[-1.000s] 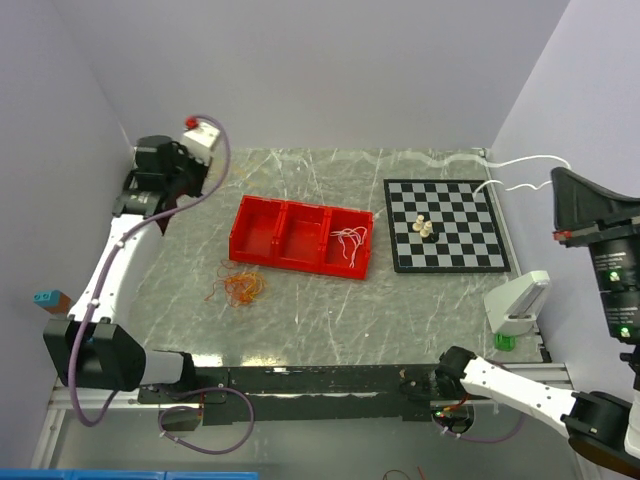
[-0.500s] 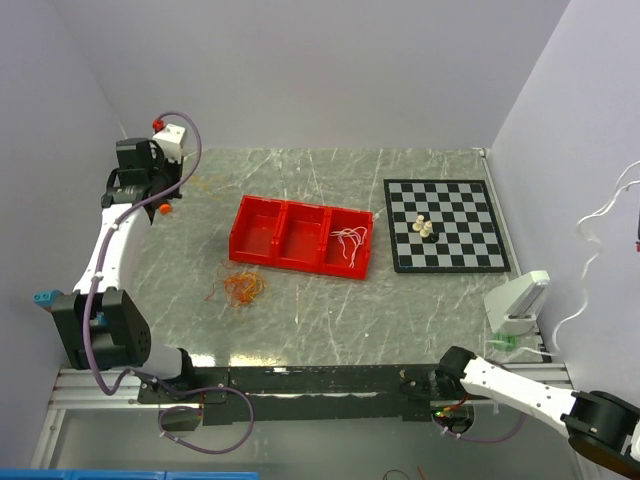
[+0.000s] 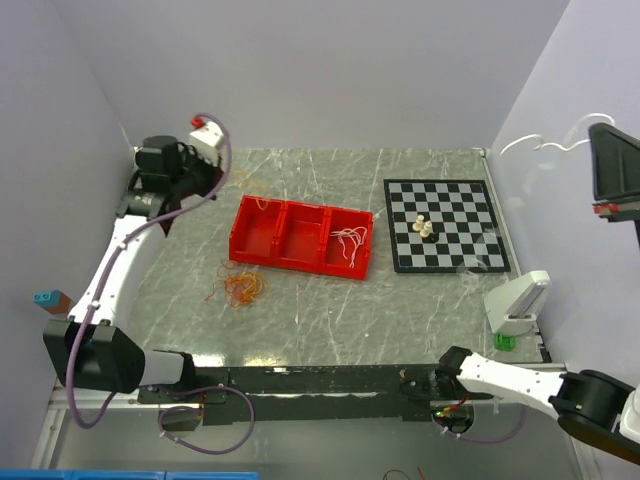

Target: Untangle the cables

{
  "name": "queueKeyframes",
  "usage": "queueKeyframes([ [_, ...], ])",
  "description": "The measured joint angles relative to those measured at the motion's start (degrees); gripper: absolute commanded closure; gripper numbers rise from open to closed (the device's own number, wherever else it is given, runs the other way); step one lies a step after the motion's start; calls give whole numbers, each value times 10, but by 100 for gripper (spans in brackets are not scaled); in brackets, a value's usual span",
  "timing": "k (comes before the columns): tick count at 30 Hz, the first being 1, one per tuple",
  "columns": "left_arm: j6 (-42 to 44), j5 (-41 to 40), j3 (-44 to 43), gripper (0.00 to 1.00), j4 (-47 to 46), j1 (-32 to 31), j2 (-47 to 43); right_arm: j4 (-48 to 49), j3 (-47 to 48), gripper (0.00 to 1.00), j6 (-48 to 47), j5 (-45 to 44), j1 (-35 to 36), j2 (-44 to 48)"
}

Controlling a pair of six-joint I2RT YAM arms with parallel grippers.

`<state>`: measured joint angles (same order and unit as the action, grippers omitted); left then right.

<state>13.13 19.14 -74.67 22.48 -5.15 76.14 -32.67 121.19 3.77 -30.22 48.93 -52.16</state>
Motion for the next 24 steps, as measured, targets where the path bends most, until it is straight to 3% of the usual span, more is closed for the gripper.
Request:
queueKeyframes([
  [4, -9, -21, 40, 99, -32, -46, 0, 5, 1, 100, 10, 23, 0, -19],
  [12, -38, -114, 53, 99, -64, -53, 103, 64, -17, 100, 20, 65, 0, -49],
  [24, -40, -129, 72, 99, -103, -150, 120, 101, -62, 100, 28, 83, 0, -131],
])
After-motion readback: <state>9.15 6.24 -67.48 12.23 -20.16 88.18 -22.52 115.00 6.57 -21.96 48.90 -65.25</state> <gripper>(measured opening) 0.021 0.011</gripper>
